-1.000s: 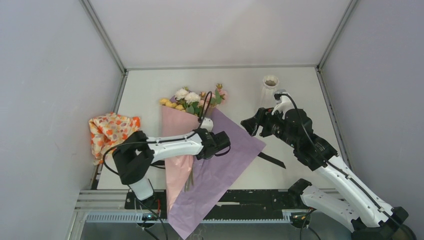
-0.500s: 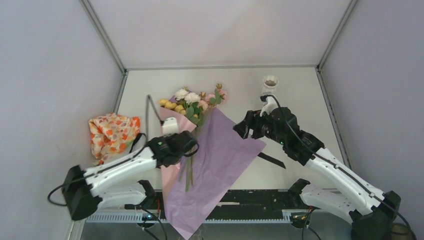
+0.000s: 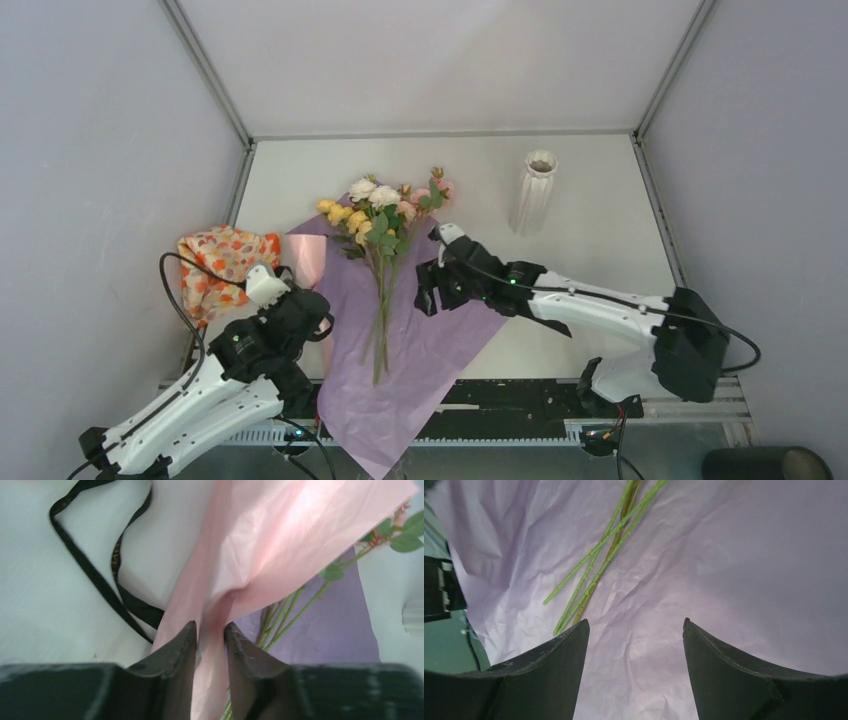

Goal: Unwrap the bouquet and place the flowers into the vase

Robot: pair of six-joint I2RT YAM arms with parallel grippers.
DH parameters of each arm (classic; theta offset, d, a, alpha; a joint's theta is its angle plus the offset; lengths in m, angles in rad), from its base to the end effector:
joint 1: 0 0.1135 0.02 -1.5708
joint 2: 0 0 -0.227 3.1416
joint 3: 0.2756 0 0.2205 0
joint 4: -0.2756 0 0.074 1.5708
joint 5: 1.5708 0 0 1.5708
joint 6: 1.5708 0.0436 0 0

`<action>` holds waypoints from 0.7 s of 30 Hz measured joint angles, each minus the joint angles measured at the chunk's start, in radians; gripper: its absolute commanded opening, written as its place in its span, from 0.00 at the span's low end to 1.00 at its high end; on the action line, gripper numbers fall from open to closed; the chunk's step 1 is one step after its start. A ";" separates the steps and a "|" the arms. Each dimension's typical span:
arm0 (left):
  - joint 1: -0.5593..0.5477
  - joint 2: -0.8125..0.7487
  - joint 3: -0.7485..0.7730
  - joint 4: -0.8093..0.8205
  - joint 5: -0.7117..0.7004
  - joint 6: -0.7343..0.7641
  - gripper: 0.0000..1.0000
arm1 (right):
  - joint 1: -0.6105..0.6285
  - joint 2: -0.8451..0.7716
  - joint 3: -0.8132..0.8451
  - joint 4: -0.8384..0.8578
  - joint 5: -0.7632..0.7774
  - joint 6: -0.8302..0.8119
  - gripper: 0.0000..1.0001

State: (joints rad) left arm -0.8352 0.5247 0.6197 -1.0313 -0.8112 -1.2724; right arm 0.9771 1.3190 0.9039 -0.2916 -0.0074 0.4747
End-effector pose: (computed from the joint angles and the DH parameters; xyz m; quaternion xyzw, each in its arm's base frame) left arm 0.0843 -0.0461 0.2233 -0.3095 0.8255 -0.0639 0.4676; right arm 0.1515 0.2250 0.2263 -0.2272 0.8792 0.2805 0.3109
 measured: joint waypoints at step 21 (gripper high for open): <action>0.001 -0.140 0.053 -0.080 -0.046 0.044 0.70 | 0.165 0.422 0.134 -0.155 0.153 0.122 0.79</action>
State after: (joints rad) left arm -0.8345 0.3851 0.6731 -1.1110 -0.8570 -1.2282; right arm 1.1419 1.7412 1.0374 -0.4469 0.1455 0.5972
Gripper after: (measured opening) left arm 0.683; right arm 0.773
